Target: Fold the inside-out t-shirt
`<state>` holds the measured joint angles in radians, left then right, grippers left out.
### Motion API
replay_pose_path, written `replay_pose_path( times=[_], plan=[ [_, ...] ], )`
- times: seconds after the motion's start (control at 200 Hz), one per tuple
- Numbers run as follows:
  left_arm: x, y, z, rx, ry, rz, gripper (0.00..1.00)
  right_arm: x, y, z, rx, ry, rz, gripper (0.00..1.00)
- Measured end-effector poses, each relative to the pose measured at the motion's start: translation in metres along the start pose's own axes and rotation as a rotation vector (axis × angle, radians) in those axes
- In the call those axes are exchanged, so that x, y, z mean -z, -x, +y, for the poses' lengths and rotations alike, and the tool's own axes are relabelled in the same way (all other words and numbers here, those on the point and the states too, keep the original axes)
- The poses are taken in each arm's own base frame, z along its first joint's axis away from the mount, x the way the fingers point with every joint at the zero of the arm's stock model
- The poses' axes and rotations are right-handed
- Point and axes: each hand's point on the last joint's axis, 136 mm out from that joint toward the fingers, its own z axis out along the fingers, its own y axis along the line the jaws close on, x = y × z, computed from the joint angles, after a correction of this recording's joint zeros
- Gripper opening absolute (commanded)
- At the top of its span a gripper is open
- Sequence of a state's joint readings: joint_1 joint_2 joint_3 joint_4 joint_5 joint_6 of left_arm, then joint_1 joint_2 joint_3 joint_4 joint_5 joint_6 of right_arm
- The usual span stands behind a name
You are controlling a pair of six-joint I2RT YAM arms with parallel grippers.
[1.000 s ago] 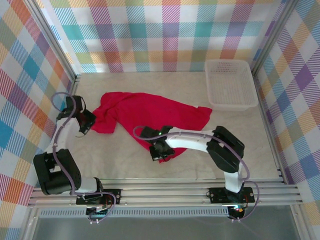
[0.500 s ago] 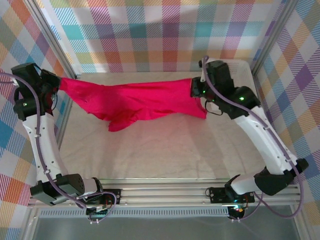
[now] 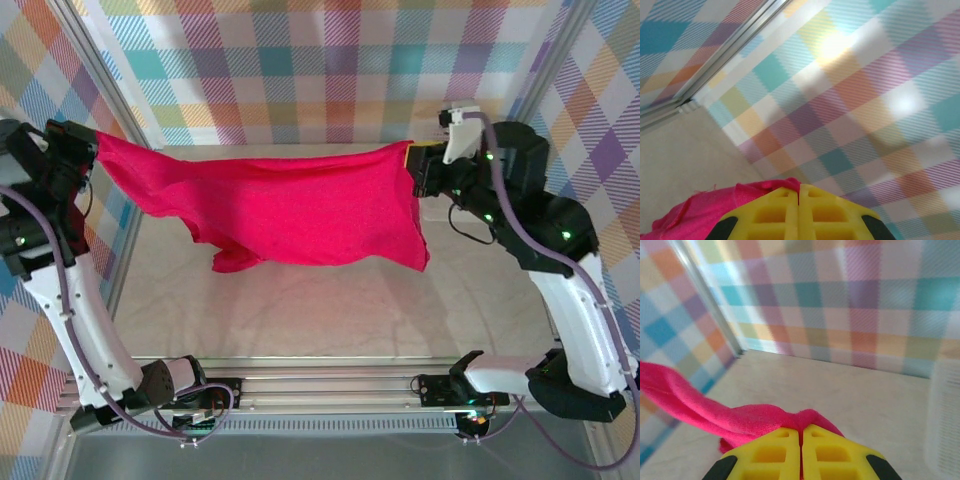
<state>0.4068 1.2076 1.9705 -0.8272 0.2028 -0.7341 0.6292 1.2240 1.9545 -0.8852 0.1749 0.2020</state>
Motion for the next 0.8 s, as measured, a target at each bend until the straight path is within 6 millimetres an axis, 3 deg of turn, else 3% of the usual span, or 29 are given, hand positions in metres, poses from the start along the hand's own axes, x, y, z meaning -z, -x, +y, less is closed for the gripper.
replay_pose_path(
  times=[0.17, 0.325, 0.385, 0.45, 0.485, 0.55, 0.645, 0.725, 0.8],
  plan=[
    [0.080, 0.033, -0.058, -0.047, -0.161, -0.164, 0.00, 0.044, 0.027, 0.031, -0.008, 0.183, -0.082, 0.00],
    [0.153, 0.055, -0.091, -0.090, -0.261, -0.335, 0.00, 0.080, 0.044, 0.045, -0.001, 0.276, -0.160, 0.00],
    [0.167, 0.060, -0.098, -0.099, -0.289, -0.374, 0.00, 0.085, 0.047, 0.043, 0.008, 0.267, -0.178, 0.00],
    [0.165, 0.063, -0.102, -0.104, -0.308, -0.384, 0.00, 0.082, 0.048, 0.038, 0.018, 0.235, -0.195, 0.00],
    [0.153, 0.062, -0.101, -0.103, -0.307, -0.365, 0.00, 0.074, 0.046, 0.034, 0.027, 0.207, -0.192, 0.00],
    [0.114, 0.055, -0.094, -0.097, -0.294, -0.288, 0.00, 0.047, 0.035, 0.023, 0.041, 0.143, -0.157, 0.00],
    [0.020, 0.029, -0.076, -0.089, -0.239, -0.115, 0.00, -0.018, 0.003, 0.008, 0.060, 0.047, -0.046, 0.00],
    [-0.078, -0.027, -0.051, -0.114, -0.150, 0.077, 0.00, -0.081, -0.039, -0.012, 0.071, -0.045, 0.081, 0.00],
    [-0.165, -0.093, -0.013, -0.144, -0.042, 0.237, 0.00, -0.142, -0.099, -0.041, 0.073, -0.146, 0.237, 0.00]
  ],
)
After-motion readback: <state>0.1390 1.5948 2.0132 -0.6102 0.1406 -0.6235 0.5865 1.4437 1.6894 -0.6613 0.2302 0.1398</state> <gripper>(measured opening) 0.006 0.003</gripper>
